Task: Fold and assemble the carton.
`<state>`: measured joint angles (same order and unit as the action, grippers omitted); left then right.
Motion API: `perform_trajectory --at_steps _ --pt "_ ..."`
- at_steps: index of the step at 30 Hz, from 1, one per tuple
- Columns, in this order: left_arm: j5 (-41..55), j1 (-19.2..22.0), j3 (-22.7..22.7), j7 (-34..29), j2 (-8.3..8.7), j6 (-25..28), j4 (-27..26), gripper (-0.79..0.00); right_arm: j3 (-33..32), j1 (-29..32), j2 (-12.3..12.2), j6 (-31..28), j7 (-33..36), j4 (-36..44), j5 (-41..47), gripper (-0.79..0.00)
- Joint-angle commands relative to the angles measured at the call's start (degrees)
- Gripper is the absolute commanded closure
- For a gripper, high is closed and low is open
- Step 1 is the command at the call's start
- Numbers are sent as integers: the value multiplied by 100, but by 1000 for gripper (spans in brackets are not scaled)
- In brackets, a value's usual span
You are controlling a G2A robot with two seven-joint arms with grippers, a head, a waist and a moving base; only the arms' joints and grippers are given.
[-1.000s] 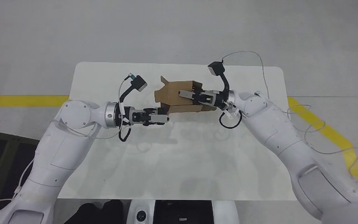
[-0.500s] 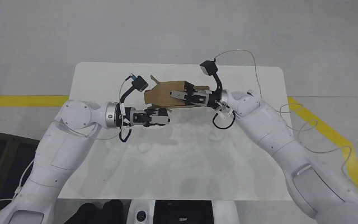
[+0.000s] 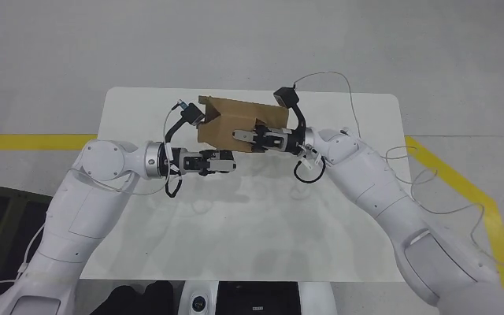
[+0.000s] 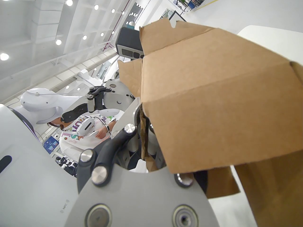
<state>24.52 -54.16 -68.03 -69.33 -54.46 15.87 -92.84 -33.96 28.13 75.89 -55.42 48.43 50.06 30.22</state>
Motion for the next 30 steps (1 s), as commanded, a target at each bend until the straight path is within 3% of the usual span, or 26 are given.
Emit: perform_trajectory --at_steps 1,8,13,30 --pt "-7 -5 -16 4 3 7 2 -785 -24 14 14 -3 36 -46 10 0" --pt "-37 -6 -81 7 13 26 54 -785 -237 61 -18 -32 11 -268 -77 0" --pt "-164 36 -173 57 29 83 232 -785 -437 218 -175 137 181 -176 -97 0" --pt "-1955 323 -192 830 66 401 1022 -785 -1498 1395 -1224 1420 1465 2051 558 0"
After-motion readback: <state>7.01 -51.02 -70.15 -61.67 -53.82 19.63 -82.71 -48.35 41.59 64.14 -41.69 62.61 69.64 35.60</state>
